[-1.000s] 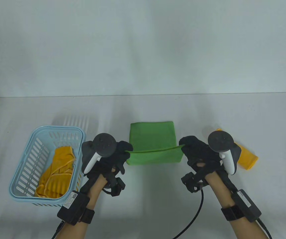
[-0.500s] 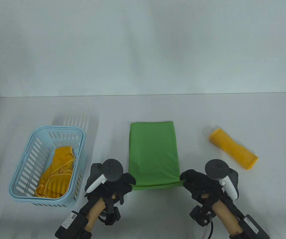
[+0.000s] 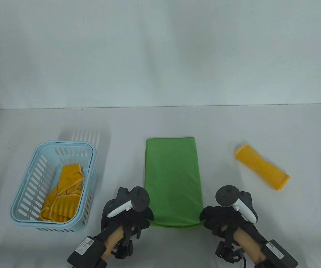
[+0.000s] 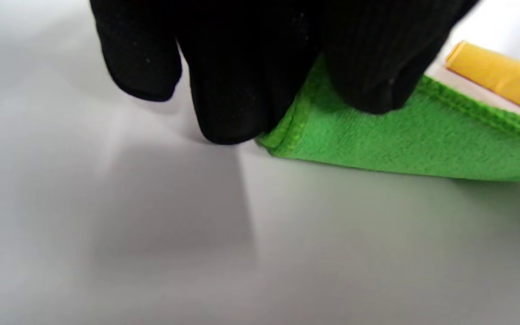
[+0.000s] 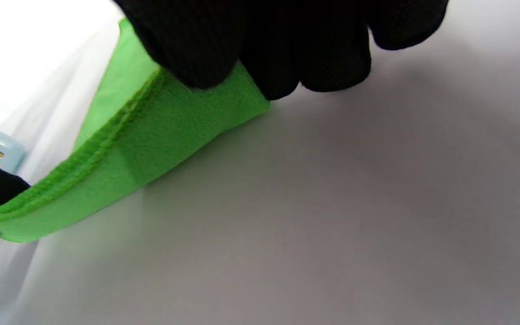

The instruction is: Roll square towel into towel roll

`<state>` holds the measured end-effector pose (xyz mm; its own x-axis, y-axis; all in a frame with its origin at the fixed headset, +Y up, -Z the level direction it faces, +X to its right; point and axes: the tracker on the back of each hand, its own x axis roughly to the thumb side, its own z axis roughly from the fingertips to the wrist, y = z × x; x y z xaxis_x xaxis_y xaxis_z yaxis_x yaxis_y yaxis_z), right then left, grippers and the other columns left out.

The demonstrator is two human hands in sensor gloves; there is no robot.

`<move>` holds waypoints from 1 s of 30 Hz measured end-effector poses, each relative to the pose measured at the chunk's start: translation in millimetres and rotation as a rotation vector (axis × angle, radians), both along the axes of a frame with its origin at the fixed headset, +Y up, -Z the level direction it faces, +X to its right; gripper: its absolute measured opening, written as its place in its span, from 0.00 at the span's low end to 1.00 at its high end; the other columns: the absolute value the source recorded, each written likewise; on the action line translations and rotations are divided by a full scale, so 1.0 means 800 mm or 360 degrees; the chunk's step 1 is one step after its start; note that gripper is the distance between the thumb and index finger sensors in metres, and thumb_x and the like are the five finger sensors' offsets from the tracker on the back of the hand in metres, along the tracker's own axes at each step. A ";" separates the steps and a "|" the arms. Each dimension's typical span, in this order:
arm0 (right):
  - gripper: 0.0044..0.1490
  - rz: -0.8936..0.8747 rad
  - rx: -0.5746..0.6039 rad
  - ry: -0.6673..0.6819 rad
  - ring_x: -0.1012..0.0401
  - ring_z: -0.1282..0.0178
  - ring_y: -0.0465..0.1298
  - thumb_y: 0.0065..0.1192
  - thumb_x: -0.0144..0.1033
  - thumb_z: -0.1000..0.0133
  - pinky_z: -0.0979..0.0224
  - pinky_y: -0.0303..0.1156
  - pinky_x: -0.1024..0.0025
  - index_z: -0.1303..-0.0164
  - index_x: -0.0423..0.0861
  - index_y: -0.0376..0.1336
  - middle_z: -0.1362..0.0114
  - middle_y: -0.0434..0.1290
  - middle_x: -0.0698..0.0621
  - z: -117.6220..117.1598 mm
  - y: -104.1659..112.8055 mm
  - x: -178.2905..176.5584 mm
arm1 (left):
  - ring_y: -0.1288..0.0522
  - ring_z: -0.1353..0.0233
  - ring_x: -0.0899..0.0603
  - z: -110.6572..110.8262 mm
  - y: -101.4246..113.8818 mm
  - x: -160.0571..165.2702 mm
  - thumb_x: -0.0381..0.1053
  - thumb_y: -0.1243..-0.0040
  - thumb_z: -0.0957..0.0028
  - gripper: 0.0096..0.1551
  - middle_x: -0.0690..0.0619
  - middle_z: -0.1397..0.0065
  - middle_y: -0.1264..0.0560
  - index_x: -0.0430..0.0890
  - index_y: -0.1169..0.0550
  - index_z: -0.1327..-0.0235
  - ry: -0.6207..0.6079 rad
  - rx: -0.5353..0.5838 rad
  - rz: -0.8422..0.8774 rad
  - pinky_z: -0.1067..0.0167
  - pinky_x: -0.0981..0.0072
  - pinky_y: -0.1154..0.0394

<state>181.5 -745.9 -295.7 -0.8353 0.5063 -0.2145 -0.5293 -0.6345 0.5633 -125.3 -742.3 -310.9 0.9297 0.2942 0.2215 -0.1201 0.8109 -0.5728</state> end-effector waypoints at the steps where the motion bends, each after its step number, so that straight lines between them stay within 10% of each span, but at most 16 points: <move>1: 0.25 -0.0011 0.0001 -0.0028 0.49 0.35 0.73 0.68 0.38 0.57 0.30 0.65 0.46 0.48 0.56 0.67 0.35 0.73 0.53 -0.001 -0.003 0.001 | 0.19 0.36 0.44 -0.002 -0.001 0.000 0.51 0.34 0.58 0.24 0.57 0.37 0.19 0.58 0.19 0.46 0.0010 -0.0004 0.0003 0.34 0.43 0.28; 30: 0.27 0.0200 0.0340 -0.0444 0.57 0.57 0.78 0.67 0.50 0.59 0.46 0.72 0.53 0.49 0.57 0.68 0.52 0.79 0.56 -0.025 -0.020 0.010 | 0.17 0.48 0.50 -0.022 -0.012 0.003 0.62 0.35 0.61 0.26 0.62 0.47 0.19 0.59 0.21 0.47 0.0427 0.0417 -0.0286 0.34 0.48 0.26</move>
<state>189.5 -761.6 -315.6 -0.8182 0.4614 -0.3431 -0.5541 -0.7921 0.2561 -122.7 -751.8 -328.5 0.9961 0.0878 0.0103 -0.0802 0.9468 -0.3117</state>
